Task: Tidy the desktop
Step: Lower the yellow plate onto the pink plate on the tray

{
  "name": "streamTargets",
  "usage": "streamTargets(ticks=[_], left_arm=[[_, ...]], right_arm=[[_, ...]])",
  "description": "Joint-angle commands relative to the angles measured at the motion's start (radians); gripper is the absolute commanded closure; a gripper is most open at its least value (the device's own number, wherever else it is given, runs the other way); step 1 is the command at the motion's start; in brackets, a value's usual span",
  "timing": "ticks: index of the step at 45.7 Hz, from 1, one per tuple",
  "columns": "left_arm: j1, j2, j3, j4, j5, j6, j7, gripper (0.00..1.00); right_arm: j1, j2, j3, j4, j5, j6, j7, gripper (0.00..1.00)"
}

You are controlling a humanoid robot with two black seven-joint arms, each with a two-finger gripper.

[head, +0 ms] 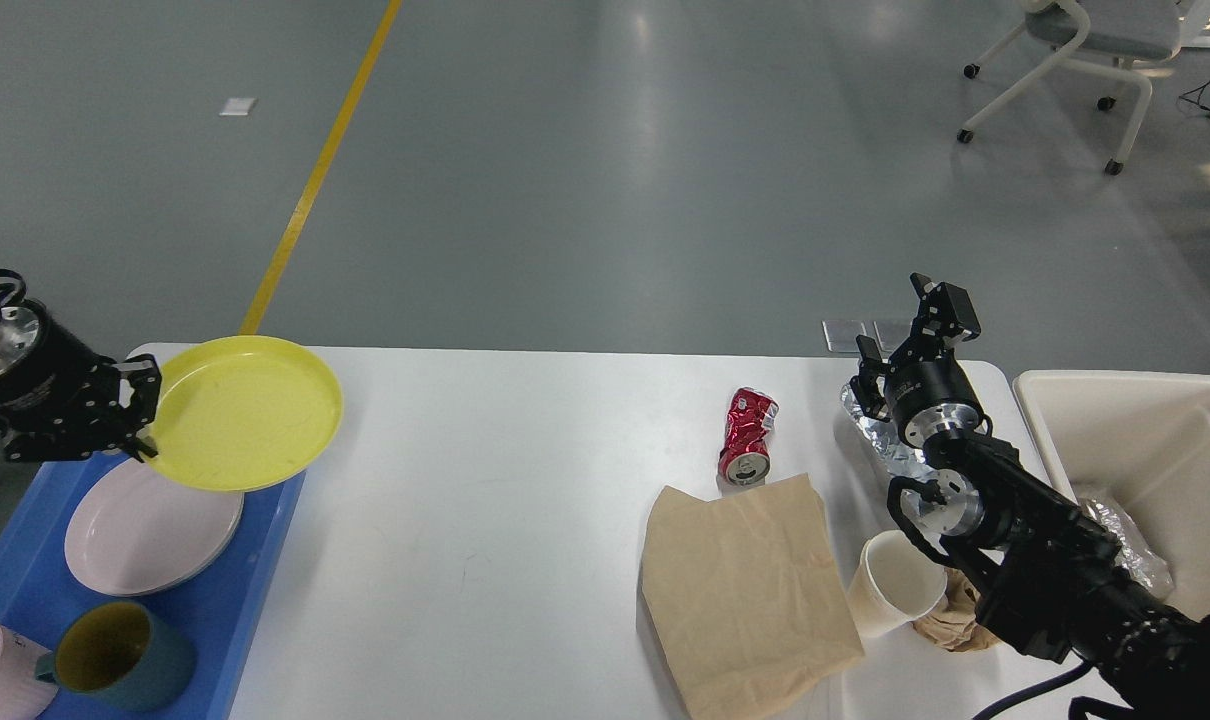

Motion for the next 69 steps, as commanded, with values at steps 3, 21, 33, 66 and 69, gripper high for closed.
streamTargets(ticks=[3,21,33,66,69], left_arm=[[0.164,0.077,-0.063,0.158,-0.003,0.000,-0.002,1.00],[0.402,0.080,-0.169,0.367,-0.004,0.000,0.000,1.00],[0.442,0.074,-0.201,0.376,0.000,0.032,0.001,1.00],[0.479,0.034,-0.226,0.376,0.002,0.205,0.046,0.71],[0.479,0.034,-0.227,0.376,0.006,0.227,0.044,0.61]], right_arm=[[0.000,0.000,0.000,0.000,0.000,0.000,0.000,0.00],[0.000,0.000,0.000,0.000,0.000,0.000,0.000,0.00],[0.000,0.000,-0.001,0.000,0.000,0.000,0.000,0.00],[0.000,0.000,0.000,0.000,0.000,0.000,0.000,0.00],[0.000,0.000,0.000,-0.001,0.000,0.000,0.000,0.00]])
